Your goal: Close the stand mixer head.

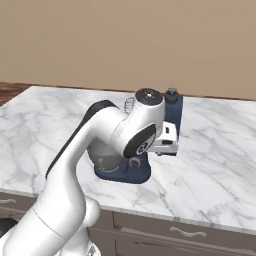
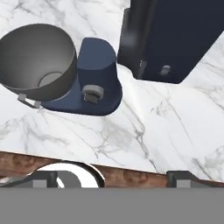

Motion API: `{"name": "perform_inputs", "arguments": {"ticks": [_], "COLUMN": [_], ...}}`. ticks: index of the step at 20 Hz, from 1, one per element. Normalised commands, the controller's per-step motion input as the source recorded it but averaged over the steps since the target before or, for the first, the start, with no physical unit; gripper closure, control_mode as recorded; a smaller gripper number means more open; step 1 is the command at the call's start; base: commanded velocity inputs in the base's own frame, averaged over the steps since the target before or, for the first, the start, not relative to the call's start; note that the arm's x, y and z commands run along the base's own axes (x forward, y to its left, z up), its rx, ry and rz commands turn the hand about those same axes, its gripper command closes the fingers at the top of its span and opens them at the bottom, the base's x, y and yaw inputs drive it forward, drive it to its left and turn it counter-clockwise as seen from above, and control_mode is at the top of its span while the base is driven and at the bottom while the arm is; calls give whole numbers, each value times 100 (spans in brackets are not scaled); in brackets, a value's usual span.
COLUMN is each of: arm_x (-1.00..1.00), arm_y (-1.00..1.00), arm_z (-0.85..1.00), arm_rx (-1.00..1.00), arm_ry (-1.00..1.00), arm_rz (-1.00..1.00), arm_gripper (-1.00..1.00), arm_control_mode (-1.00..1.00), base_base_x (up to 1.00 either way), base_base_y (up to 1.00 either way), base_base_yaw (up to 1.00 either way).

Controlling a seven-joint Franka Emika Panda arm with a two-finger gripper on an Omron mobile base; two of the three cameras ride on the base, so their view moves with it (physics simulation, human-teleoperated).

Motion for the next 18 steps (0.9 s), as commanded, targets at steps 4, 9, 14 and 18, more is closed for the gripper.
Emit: {"name": "perform_inputs", "arguments": {"ticks": [4, 9, 14, 18], "arm_x": [4, 29, 61, 67], "arm_y": [-93, -76, -61, -50], "arm_z": [-13, 0, 0, 0], "arm_rx": [3, 0, 4, 0], "arm_ry": [-20, -23, -28, -16], "arm_rz": [-11, -4, 0, 0], "arm_gripper": [-100, -100, -100, -100], "arm_control_mode": [-100, -100, -100, -100], "base_base_x": [0, 0, 0, 0], "base_base_y": [0, 0, 0, 0], "base_base_yaw": [0, 0, 0, 0]}}
